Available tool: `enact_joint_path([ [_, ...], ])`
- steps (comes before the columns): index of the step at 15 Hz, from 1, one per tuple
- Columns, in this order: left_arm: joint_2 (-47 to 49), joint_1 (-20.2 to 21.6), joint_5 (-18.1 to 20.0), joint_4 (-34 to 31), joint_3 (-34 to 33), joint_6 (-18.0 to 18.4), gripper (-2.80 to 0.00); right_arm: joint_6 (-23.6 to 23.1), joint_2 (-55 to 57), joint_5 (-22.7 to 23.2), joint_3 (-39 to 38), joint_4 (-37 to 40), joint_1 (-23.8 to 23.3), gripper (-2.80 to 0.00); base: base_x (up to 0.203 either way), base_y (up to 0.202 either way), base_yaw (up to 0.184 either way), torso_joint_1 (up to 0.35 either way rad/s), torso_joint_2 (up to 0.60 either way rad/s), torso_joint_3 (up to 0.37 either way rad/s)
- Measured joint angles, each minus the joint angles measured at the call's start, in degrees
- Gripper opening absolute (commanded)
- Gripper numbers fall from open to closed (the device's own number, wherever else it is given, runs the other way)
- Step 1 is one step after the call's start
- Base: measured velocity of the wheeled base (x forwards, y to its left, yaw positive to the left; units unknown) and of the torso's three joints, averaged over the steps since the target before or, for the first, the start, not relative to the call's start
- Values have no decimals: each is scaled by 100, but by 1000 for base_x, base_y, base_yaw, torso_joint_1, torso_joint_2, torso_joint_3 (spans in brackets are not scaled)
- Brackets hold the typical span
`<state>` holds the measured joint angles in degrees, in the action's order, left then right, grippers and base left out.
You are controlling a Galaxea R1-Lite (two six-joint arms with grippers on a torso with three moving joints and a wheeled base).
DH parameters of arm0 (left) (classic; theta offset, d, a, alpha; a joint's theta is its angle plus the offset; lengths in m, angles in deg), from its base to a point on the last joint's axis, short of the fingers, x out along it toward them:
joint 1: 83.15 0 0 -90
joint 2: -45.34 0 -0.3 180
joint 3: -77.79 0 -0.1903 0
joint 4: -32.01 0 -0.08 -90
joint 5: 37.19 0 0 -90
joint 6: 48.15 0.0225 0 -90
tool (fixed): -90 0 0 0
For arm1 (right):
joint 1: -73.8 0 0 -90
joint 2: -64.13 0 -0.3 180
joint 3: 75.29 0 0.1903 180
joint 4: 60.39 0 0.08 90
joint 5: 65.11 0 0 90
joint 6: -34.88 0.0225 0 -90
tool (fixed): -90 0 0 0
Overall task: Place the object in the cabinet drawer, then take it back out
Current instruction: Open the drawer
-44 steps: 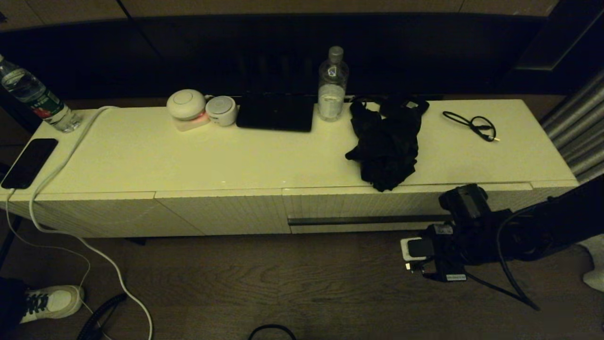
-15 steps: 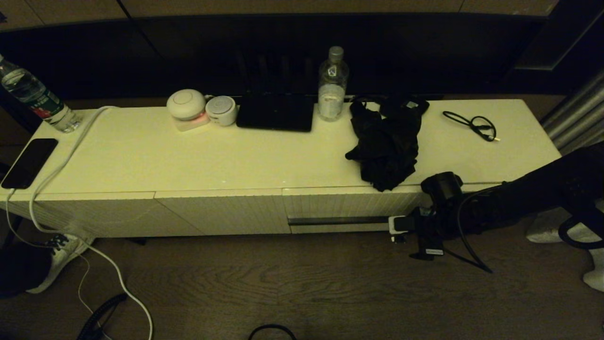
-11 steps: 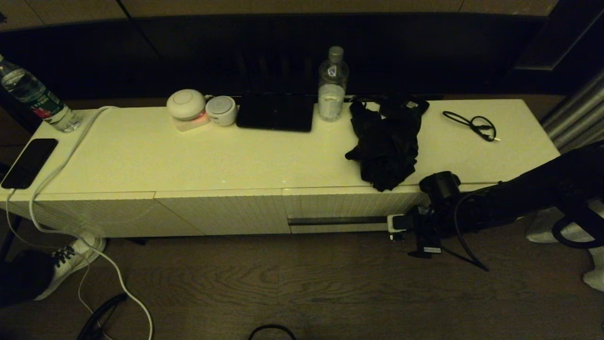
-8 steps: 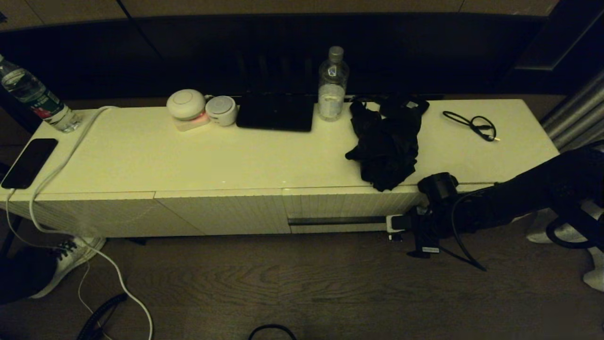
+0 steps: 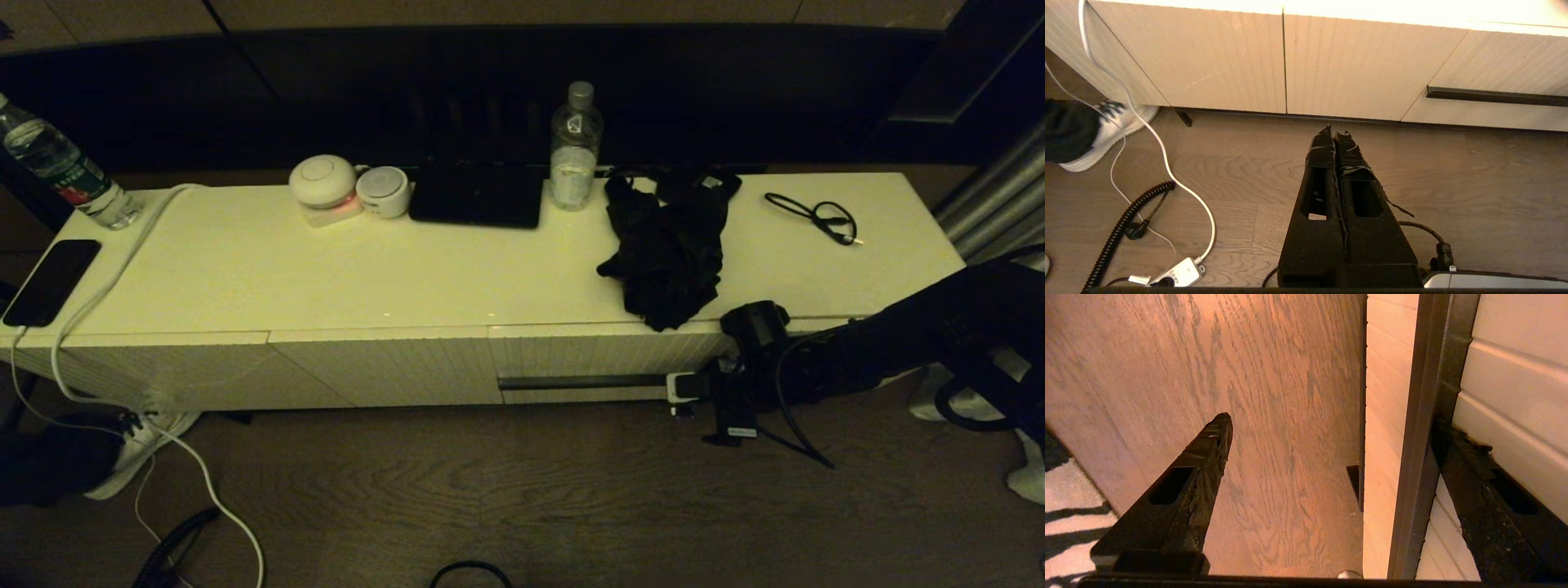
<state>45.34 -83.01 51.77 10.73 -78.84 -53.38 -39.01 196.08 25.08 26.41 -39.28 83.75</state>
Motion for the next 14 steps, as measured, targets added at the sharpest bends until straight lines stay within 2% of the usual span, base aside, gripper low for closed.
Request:
enact_joint_path([
  [8,0,2,2,0,0,-2,-280,15,-342,17,-871,10,5,0,0,0,0,0,0,0],
  [14,0,0,0,0,0,0,-280,213,-717,56,-1889,-417,82,0,0,0,0,0,0,0],
])
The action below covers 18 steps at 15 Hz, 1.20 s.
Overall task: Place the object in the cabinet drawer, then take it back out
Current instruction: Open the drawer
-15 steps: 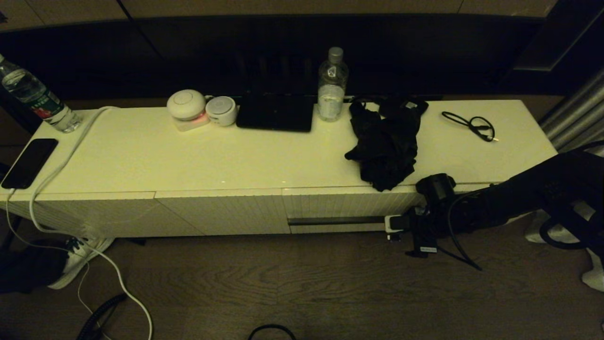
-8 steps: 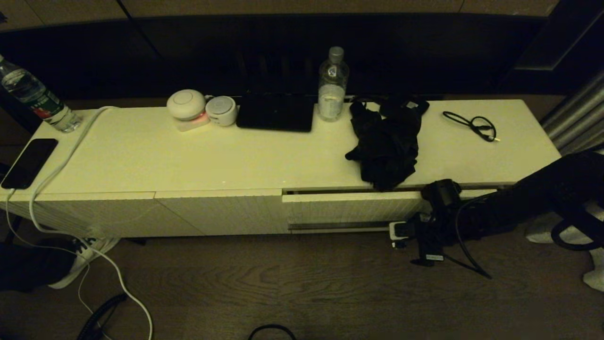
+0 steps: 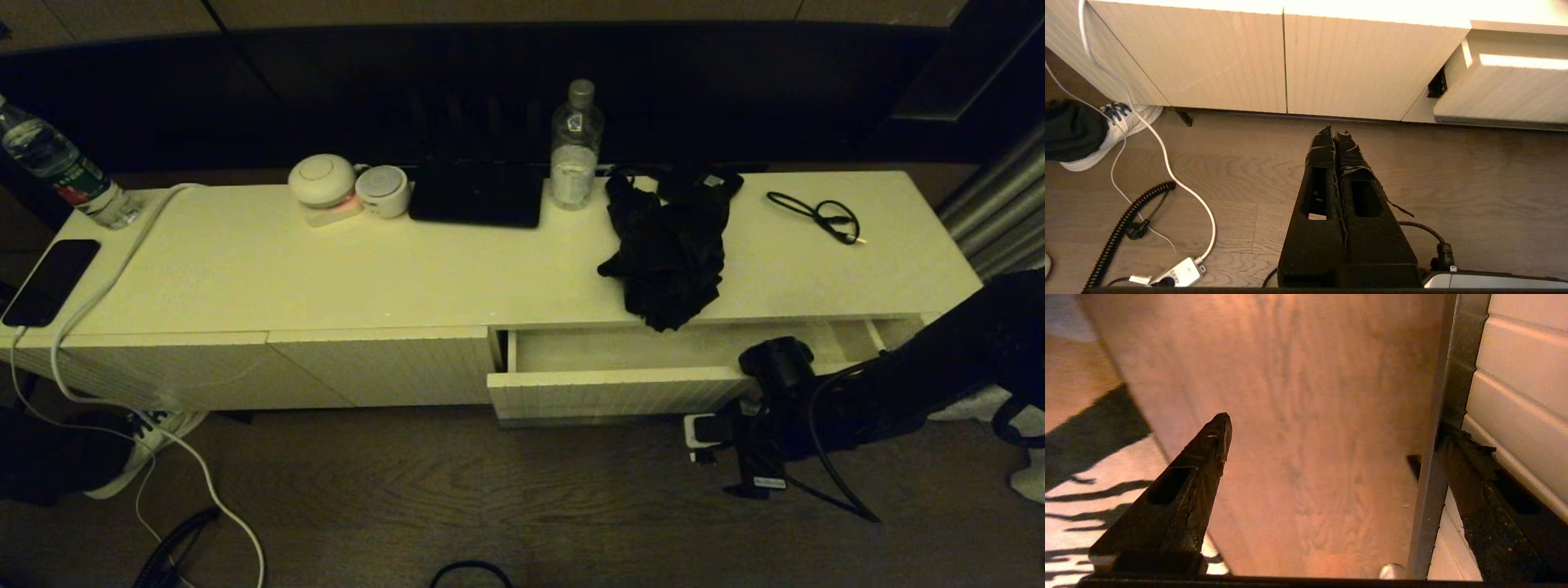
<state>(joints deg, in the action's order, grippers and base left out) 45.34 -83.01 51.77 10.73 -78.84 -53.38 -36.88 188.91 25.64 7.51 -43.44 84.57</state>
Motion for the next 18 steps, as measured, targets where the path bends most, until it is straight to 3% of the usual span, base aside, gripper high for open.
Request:
enact_joint_path([
  [6,0,2,2,0,0,0,-280,129,-619,132,-1109,-223,142,0,0,0,0,0,0,0],
  [8,0,2,0,0,0,1,-280,404,-878,140,-1416,-204,210,0,0,0,0,0,0,0],
  [13,0,2,0,0,0,0,-280,640,-1602,141,-1785,-80,300,0,0,0,0,0,0,0],
  [14,0,2,0,0,0,2,-280,731,-1877,140,-1808,95,333,-280,0,0,0,0,0,0],
  [18,0,2,0,0,0,0,-280,880,-3176,120,-1761,1392,507,-280,0,0,0,0,0,0],
])
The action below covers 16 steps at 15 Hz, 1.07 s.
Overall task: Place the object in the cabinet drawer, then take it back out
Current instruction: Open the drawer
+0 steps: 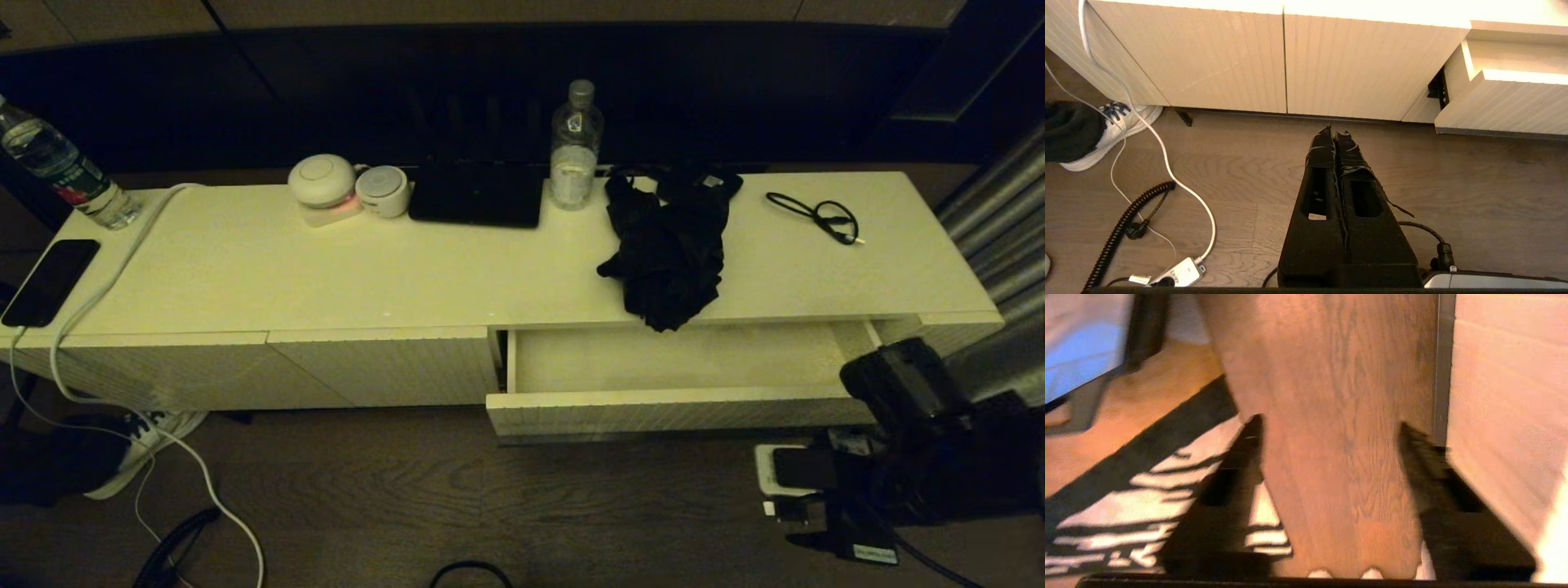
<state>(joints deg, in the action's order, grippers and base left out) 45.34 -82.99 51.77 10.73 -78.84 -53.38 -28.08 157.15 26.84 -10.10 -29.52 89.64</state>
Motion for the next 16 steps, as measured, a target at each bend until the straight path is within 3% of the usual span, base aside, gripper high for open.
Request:
enact_joint_path([
  [4,0,0,0,0,0,-1,-280,29,-946,-24,792,1559,178,-280,0,0,0,0,0,0],
  [7,0,-2,2,0,0,-2,-280,32,-985,-41,1503,2100,251,-280,0,0,0,0,0,0],
  [11,0,0,2,0,0,0,-280,32,-420,-104,2086,1994,266,-280,0,0,0,0,0,0],
  [16,0,-2,0,0,0,2,-280,105,550,-475,2539,1048,55,-280,0,0,0,0,0,0],
])
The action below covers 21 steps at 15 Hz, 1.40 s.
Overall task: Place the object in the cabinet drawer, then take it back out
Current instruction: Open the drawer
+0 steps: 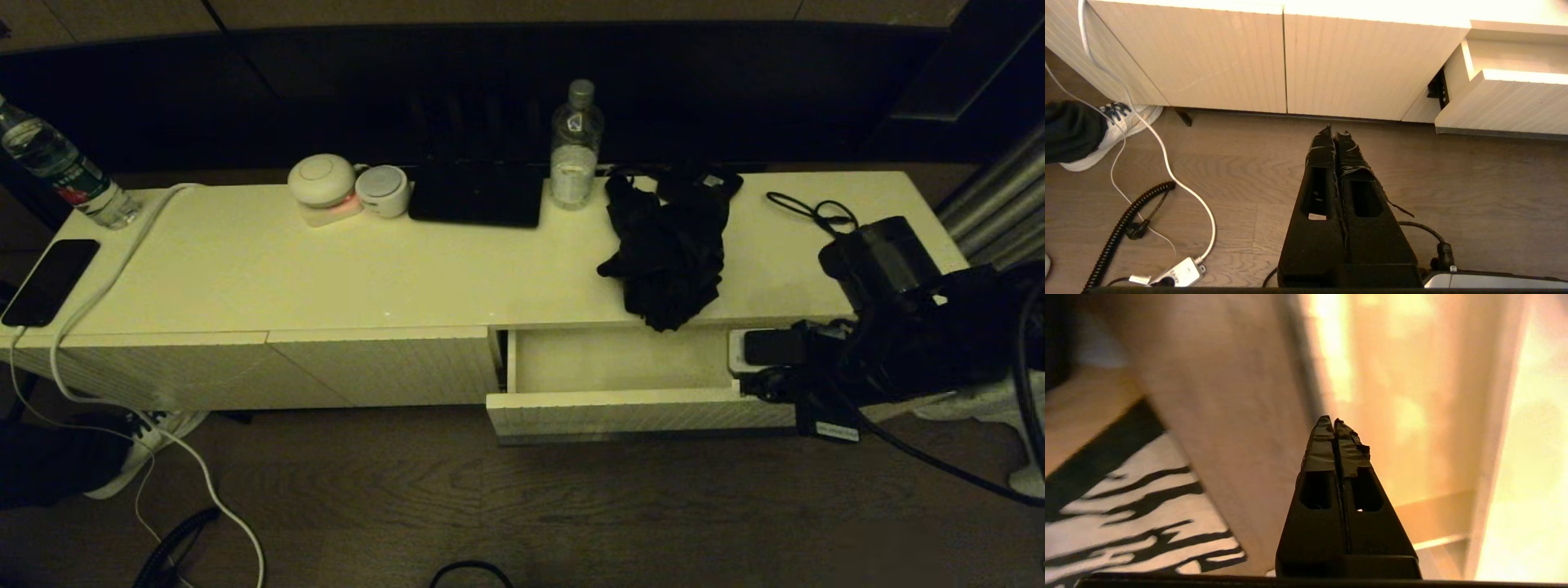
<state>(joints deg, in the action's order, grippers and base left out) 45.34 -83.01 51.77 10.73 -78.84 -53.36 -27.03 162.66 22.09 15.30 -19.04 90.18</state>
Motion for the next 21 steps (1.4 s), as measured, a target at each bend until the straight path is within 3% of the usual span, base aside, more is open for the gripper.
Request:
enact_joint_path([
  [5,0,2,0,0,0,0,-280,17,524,-61,65,-644,-142,-280,0,0,0,0,0,0],
  [13,0,5,4,0,0,0,-280,125,886,-59,439,-788,-189,-280,0,0,0,0,0,0],
  [21,0,2,0,0,0,-2,-280,130,726,-55,-277,-784,-189,-280,0,0,0,0,0,0],
])
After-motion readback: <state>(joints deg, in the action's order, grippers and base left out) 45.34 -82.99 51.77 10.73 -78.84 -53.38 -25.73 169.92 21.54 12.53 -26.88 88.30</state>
